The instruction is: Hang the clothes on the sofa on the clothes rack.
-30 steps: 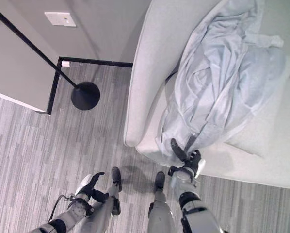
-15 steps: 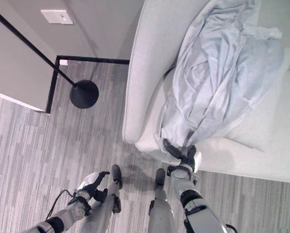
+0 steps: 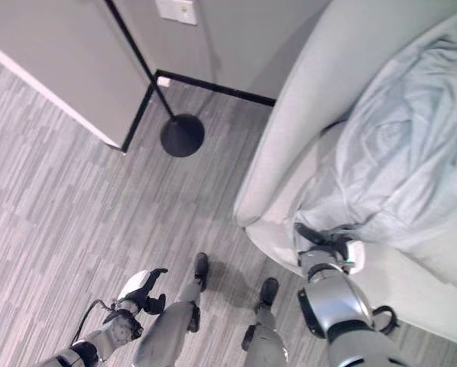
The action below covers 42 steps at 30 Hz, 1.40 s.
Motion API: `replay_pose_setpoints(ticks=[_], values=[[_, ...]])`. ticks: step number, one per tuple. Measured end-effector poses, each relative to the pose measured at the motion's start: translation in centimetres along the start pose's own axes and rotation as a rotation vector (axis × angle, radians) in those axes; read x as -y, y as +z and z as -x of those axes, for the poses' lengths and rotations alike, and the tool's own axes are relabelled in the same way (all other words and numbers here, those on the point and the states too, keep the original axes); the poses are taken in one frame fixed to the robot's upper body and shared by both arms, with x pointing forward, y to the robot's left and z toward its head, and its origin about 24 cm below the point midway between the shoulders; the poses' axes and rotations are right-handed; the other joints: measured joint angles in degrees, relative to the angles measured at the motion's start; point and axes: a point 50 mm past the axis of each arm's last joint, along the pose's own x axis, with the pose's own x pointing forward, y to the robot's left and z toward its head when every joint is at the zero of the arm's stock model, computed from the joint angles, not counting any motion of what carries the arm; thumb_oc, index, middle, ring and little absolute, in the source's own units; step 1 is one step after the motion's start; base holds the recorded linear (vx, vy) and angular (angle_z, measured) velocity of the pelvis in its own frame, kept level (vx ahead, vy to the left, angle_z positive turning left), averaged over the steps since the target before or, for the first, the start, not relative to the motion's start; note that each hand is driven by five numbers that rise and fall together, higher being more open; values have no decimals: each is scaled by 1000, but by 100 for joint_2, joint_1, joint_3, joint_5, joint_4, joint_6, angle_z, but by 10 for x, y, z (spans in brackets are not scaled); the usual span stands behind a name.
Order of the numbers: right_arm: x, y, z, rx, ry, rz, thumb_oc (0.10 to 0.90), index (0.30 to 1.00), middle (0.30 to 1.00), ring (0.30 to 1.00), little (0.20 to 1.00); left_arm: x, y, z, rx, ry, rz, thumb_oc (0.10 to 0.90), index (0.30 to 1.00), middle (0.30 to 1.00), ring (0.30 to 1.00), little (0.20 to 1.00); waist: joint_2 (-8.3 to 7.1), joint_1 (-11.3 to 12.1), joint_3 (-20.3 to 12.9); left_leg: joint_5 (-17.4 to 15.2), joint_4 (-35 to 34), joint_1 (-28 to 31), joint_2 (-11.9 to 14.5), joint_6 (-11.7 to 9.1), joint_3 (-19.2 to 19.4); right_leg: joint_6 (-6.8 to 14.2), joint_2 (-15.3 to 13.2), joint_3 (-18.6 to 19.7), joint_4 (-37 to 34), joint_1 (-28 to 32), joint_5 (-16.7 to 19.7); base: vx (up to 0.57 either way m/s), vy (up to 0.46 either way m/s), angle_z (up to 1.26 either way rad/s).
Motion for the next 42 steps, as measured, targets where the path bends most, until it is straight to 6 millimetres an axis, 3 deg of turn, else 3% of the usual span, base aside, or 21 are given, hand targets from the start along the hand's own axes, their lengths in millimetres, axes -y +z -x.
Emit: replay_pose_setpoints(ticks=[1, 2, 4, 7, 9, 11, 16, 23, 25, 27, 29, 34, 38, 40, 42], values=[[3, 7, -1, 5, -6, -26, 800, 900, 900, 900, 900, 3, -2, 2, -6, -10, -7, 800, 900, 900, 900, 900, 15, 12, -10, 0, -1, -19, -28, -1, -25, 4, -12, -48, 1, 2, 0, 35, 90, 35], [12, 27, -3, 39, -27, -65, 800, 900, 900, 900, 900, 9, -3, 3, -21, -28, -5, 800, 900, 900, 900, 900, 65, 11, -44, 5, 1, -85, -90, -1, -118, 31, -48, -144, 1, -5, -1, 33, 91, 34], [15, 49, 0, 75, -24, -105, 800, 900, 900, 900, 900, 14, -5, 6, -29, -43, -9, 800, 900, 900, 900, 900, 87, 53, -60, 252, 3, -129, -95, 35, -173, 79, -52, -194, 1, -2, 5, 35, 75, 26], [14, 65, 5, 87, -9, -161, 800, 900, 900, 900, 900, 10, 2, 2, -4, -40, -39, 800, 900, 900, 900, 900, 86, 225, -60, 320, 6, -188, -229, 131, -275, 168, -135, -385, 3, 26, -3, 36, 115, 27], [19, 60, 2, 62, -22, -162, 660, 691, 691, 691, 691, 5, 7, -2, 13, -30, -45, 800, 900, 900, 900, 900, 83, 226, -58, 332, 6, -190, -287, 147, -349, 200, -173, -458, 3, 76, -26, 25, 74, 23], [22, 58, 0, 43, -28, -175, 400, 300, 300, 300, 300, 0, 12, -6, 32, -14, -46, 800, 900, 900, 900, 900, 81, 238, -57, 332, 6, -190, -308, 147, -398, 207, -185, -501, 3, 98, -31, 14, 56, 14], [17, 57, 1, 31, 45, -203, 400, 300, 300, 300, 300, -12, 18, -12, 53, 17, -47, 800, 900, 900, 900, 900, 29, 235, -56, 314, 5, -206, -310, 121, -437, 220, -190, -589, 2, 102, -33, 13, 52, 3], [2, 46, 3, -25, 188, -402, 400, 300, 300, 300, 300, -11, 12, -10, 25, 8, -26, 800, 900, 900, 900, 900, -110, 227, -99, 322, 6, -308, -313, 113, -406, 225, -212, -572, 3, -6, -27, 0, 25, -1], [-14, 39, 9, -34, 248, -516, 400, 300, 300, 300, 300, -11, 9, -9, 10, 13, -7, 800, 900, 900, 900, 900, -147, 143, -113, 323, 8, -305, -309, 114, -386, 228, -203, -549, 3, -16, -25, -21, 0, -3], [-38, 14, 19, -63, 350, -661, 400, 300, 300, 300, 300, -12, 5, -8, -13, 25, 21, 800, 900, 900, 900, 900, -239, 103, -134, 336, 9, -267, -281, 133, -338, 236, -200, -469, 3, -25, -33, -28, -7, -14], [-53, 10, 31, -64, 441, -786, 400, 300, 300, 300, 300, -12, 3, -7, -26, 27, 47, 800, 900, 900, 900, 900, -274, 38, -129, 336, 8, -231, -264, 137, -254, 240, -189, -425, 2, -13, -36, 32, -63, -14], [-72, -18, 64, -21, 650, -936, 400, 300, 300, 300, 300, -11, -3, -4, -53, 30, 83, 800, 900, 900, 900, 900, -450, -186, -115, 296, 6, -40, -200, 120, -90, 250, -177, -261, 1, 79, -45, -37, -45, -18], [-73, 2, 89, 94, 783, -1029, 400, 300, 300, 300, 300, -10, -12, -1, -90, 22, 108, 800, 900, 900, 900, 900, -520, -323, -117, 189, 2, 245, -148, 93, 55, 241, -162, -108, -1, 286, -45, -53, -32, -18], [-58, 19, 98, 186, 839, -1083, 400, 300, 300, 300, 300, -10, -13, -1, -96, 28, 129, 800, 900, 900, 900, 900, -527, -345, -122, 178, 3, 366, -155, 103, 77, 233, -179, -108, 0, 395, -41, -26, -39, -6], [-41, 47, 117, 384, 929, -1156, 400, 300, 300, 300, 300, -5, -19, 6, -116, 30, 165, 800, 900, 900, 900, 900, -615, -358, -201, 155, -2, 498, -165, 129, 114, 242, -204, -51, -5, 498, -81, 43, -39, -9]])
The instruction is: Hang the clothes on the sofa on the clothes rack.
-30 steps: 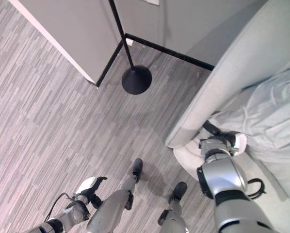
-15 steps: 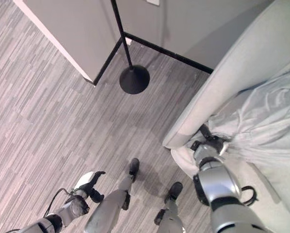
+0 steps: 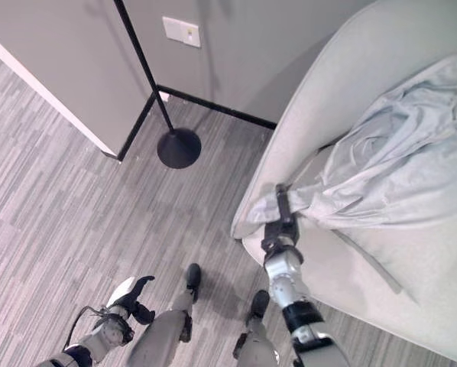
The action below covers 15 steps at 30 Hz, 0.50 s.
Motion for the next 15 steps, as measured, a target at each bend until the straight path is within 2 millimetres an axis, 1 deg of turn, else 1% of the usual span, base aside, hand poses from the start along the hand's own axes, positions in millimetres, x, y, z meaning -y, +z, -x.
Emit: replay_pose_setpoints(ticks=[1, 2, 3, 4, 5, 6, 8, 9, 11, 13, 14, 15], values=[[-11, 12, -3, 69, 52, -8, 400, 300, 300, 300, 300, 0, -2, 1, -6, 1, 1, 800, 900, 900, 900, 900, -49, -17, -55, -18, 1, 62, -1, -1, 2, -5, -2, 16, -28, 65, -12, 54, -54, -3], [-19, 23, -3, 115, 87, -35, 400, 300, 300, 300, 300, 0, -3, 1, -7, -11, 5, 800, 900, 900, 900, 900, -77, -14, -69, -48, 2, 157, -12, 40, -12, -1, -9, 7, -35, 170, -31, 24, -54, 4], [-26, 33, -2, 157, 118, -54, 400, 300, 300, 300, 300, 1, -6, 4, -8, -18, 7, 800, 900, 900, 900, 900, -137, 3, -112, -76, 2, 267, -20, 63, -6, 8, -22, 5, -35, 276, -54, 26, -63, 5], [-30, 38, -3, 183, 135, -57, 400, 300, 300, 300, 300, 2, -10, 6, -12, -23, 4, 800, 900, 900, 900, 900, -195, 16, -174, -117, 2, 352, -30, 40, -1, 21, -37, 7, -35, 353, -78, -4, -46, -1], [-34, 44, -3, 208, 150, -60, 400, 300, 300, 300, 300, 2, -14, 9, -12, -34, -8, 800, 900, 900, 900, 900, -272, 20, -310, -150, 3, 427, -37, 38, 14, 35, -53, 13, -36, 426, -104, 18, -54, -2], [-39, 53, -3, 239, 165, -76, 400, 300, 300, 300, 300, 2, -17, 12, -7, -47, -19, 800, 900, 900, 900, 900, -322, 30, -348, -198, 4, 568, -45, 55, 43, 50, -71, 14, -36, 564, -122, -5, -40, -7], [-48, 63, -1, 313, 201, -89, 400, 300, 300, 300, 300, 11, -31, 22, -35, -87, -31, 800, 900, 900, 900, 900, -428, 36, -771, -269, -1, 659, -85, 43, 117, 72, -120, 79, -35, 618, -152, -8, -65, -14], [-54, 76, -2, 359, 223, -93, 400, 300, 300, 300, 300, 12, -33, 25, -35, -107, -26, 800, 900, 900, 900, 900, -466, 32, -911, -336, -2, 864, -112, 65, 151, 112, -150, 85, -34, 815, -172, -20, -65, -12], [-62, 86, -5, 401, 222, -107, 400, 300, 300, 300, 300, 9, -31, 26, -19, -92, -4, 800, 900, 900, 900, 900, -527, 22, -1076, -395, -1, 1002, -105, 52, 217, 121, -150, 123, -34, 916, -216, -34, -47, -14], [-70, 95, -8, 434, 234, -97, 400, 300, 300, 300, 300, 6, -24, 23, 5, -78, 13, 800, 900, 900, 900, 900, -556, 25, -1224, -402, 6, 1047, -81, 50, 283, 123, -138, 201, -21, 920, -227, -30, -49, -16], [-74, 101, -10, 451, 237, -80, 400, 300, 300, 300, 300, 4, -20, 22, 20, -74, 25, 800, 900, 900, 900, 900, -560, -10, -1227, -403, 5, 1087, -75, 51, 287, 119, -131, 220, -22, 955, -229, -30, -30, -11], [-79, 110, -12, 477, 238, -63, 400, 300, 300, 300, 300, 3, -15, 22, 46, -73, 34, 800, 900, 900, 900, 900, -563, 15, -1238, -383, 1, 1137, -76, 79, 300, 119, -126, 241, 7, 997, -230, -50, -42, -10]])
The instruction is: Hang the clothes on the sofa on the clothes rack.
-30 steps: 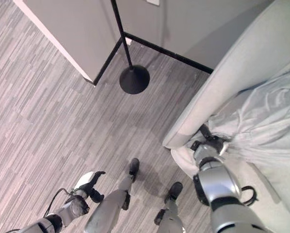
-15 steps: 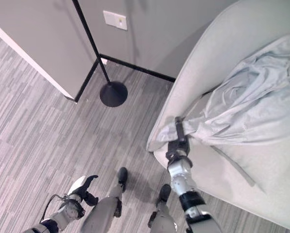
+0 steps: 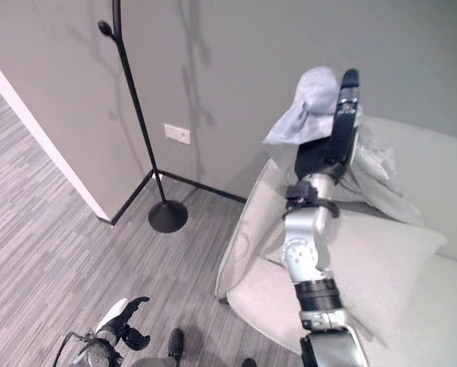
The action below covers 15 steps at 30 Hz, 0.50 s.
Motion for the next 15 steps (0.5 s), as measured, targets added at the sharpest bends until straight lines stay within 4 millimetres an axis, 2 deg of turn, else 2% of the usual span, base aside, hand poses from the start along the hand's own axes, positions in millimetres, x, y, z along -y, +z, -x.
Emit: replay_pose_setpoints(ticks=[2, 4, 8, 11, 12, 15], values=[[-5, 7, -5, 42, 13, 18, 400, 300, 300, 300, 300, -4, 11, -3, 43, 12, 16, 800, 900, 900, 900, 900, -36, -54, -62, -7, 4, 68, 18, 0, 41, -2, 8, 18, -4, 41, -7, -45, -51, -10], [-20, 20, -21, 89, 34, 42, 400, 300, 300, 300, 300, -11, 28, -7, 109, 33, 43, 800, 900, 900, 900, 900, -58, -122, -59, -13, 1, 155, 51, -5, 112, -4, 36, 70, -3, 101, -7, -29, -38, -15], [-45, 39, -38, 174, 96, 86, 400, 300, 300, 300, 300, -22, 44, -10, 163, 75, 116, 800, 900, 900, 900, 900, -142, -190, -107, -79, -3, 233, 133, -78, 172, -47, 108, 175, -4, 121, -29, -29, -41, -14], [-73, 59, -61, 244, 168, 135, 400, 300, 300, 300, 300, -31, 50, -14, 173, 111, 175, 800, 900, 900, 900, 900, -198, -293, -142, -75, 3, 273, 189, -85, 236, -58, 157, 252, -4, 122, -23, -35, -46, -12], [-92, 73, -75, 290, 203, 174, 400, 300, 300, 300, 300, -35, 54, -16, 175, 139, 213, 800, 900, 900, 900, 900, -211, -283, -146, -78, 0, 294, 205, -88, 284, -63, 174, 313, -5, 118, -19, -19, -29, -18], [-119, 99, -91, 388, 218, 169, 400, 300, 300, 300, 300, -41, 60, -17, 185, 185, 264, 800, 900, 900, 900, 900, -322, -325, -221, -72, 2, 341, 240, -85, 306, -85, 207, 323, -5, 149, -16, -12, -29, -8]])
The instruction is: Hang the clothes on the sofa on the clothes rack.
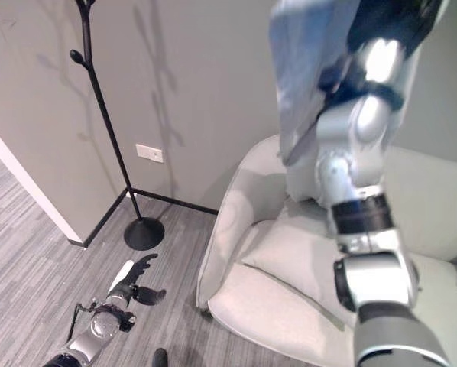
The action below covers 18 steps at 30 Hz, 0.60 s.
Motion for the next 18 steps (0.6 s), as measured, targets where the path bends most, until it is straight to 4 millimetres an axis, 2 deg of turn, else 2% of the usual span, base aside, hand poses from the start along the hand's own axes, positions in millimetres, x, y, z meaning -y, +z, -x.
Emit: replay_pose_setpoints(ticks=[3, 6, 12, 15, 18], values=[[-16, 16, -20, 65, -4, -22, 400, 300, 300, 300, 300, -2, 8, -2, 30, 27, 21, 800, 900, 900, 900, 900, -124, 0, -84, -11, 1, 53, 39, -17, -4, -24, 39, -1, -1, 56, -37, 1, -8, 1], [-31, 24, -25, 102, 23, -42, 400, 300, 300, 300, 300, -3, 10, -3, 37, 55, 16, 800, 900, 900, 900, 900, -193, -34, -134, -21, 0, 93, 61, -32, -10, -37, 59, -5, -1, 102, -59, 0, 0, 0], [-45, 21, -18, 105, 71, -59, 400, 300, 300, 300, 300, -8, 22, -8, 84, 153, 24, 800, 900, 900, 900, 900, -252, -101, -186, -75, -4, 147, 57, -86, -19, -73, 49, -6, -38, 158, -85, 0, -9, 1], [-52, 26, -11, 124, 91, -101, 400, 300, 300, 300, 300, -8, 40, -13, 149, 186, 40, 800, 900, 900, 900, 900, -228, -134, -201, -75, -10, 149, 47, -85, -20, -76, 42, -2, -37, 162, -82, 0, 0, 0], [-62, 31, -3, 158, 118, -166, 400, 300, 300, 300, 300, -2, 68, -17, 240, 174, 108, 800, 900, 900, 900, 900, -169, -177, -243, -55, -2, 157, 45, -53, -13, -76, 39, 4, -37, 164, -81, 0, 0, 0]])
